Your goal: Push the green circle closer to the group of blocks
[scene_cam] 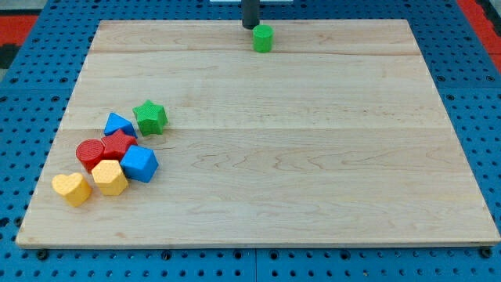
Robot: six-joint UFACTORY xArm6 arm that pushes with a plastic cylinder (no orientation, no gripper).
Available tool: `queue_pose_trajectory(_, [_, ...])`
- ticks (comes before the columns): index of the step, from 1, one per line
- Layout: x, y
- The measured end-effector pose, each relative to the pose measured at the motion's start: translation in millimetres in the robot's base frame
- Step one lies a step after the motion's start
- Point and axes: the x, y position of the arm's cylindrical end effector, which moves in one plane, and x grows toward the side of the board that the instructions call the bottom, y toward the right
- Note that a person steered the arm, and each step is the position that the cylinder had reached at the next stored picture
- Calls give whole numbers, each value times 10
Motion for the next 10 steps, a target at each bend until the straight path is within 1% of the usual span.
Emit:
queue_pose_trajectory(1, [284, 182])
queue_pose_trajectory(2, [745, -266])
queue_pose_trajectory(3, [1029, -345])
queue_pose_trajectory(4, [701, -593])
queue_pose_trajectory(5, [661, -84])
queue_pose_trajectory(6, [1043, 332])
queue_pose_trajectory(7, [1385, 463])
queue_pose_trajectory(8, [1707, 804])
queue_pose_trajectory(9, [1890, 390])
queue_pose_trajectory(10, [1760, 58])
